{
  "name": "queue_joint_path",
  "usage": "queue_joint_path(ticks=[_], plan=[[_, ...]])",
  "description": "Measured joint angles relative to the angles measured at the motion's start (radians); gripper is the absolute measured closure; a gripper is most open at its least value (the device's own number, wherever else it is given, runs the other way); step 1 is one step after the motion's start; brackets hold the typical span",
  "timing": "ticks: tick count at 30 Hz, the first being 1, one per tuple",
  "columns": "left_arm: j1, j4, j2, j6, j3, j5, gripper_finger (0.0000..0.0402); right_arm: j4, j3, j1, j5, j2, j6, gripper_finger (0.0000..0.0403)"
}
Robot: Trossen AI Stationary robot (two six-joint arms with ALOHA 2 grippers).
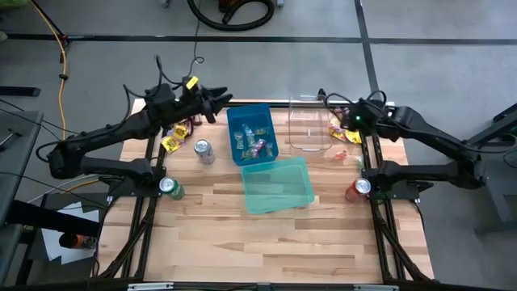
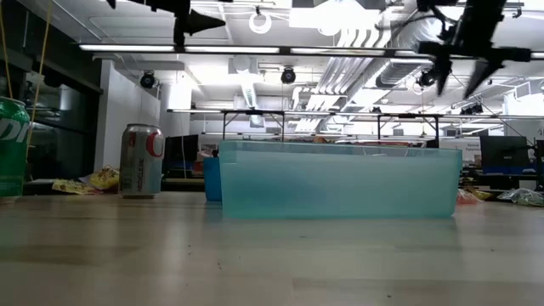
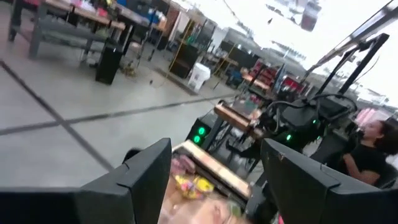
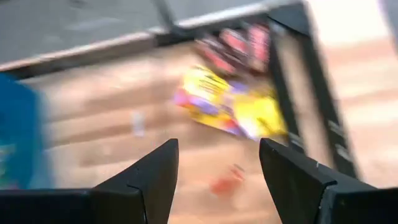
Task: Sort candy
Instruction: Put the orange candy into the blue bin
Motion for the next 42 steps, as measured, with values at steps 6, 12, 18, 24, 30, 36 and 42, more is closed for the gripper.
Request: queue_joint_path(ticks=[6,12,18,24,30,36,42], plan=[[0.0,-0.035,0.027,-0.033,0.0,-0.002,0.0165,-0.016,-0.021,-0.038,0.012,0.011,0.126,0.0182],[0.0,-0.034,0.03,-0.034,0.0,0.031,0.0165,0.214,-0.245,-0.128,-0.176,0.011,0.224,0.0183],[-0.001,-0.034,0.026,-0.036,0.0,0.1,0.0165,0.522,-0.492,-0.157,-0.268,0.012,0.446,0.0183],[-0.001,-0.034,0.026,-0.037,0.0,0.126,0.0165,0.551,-0.596,-0.14,-0.264,0.012,0.658,0.0183],[0.005,-0.034,0.026,-0.036,0.0,0.127,0.0165,0.592,-0.625,-0.134,-0.266,0.012,0.679,0.0182],[0.016,-0.034,0.026,-0.037,0.0,0.127,0.0165,0.67,-0.683,-0.134,-0.296,0.013,0.679,0.0183],[0.016,-0.034,0.026,-0.049,0.0,0.127,0.0165,0.686,-0.733,-0.134,-0.313,0.01,0.724,0.0183]])
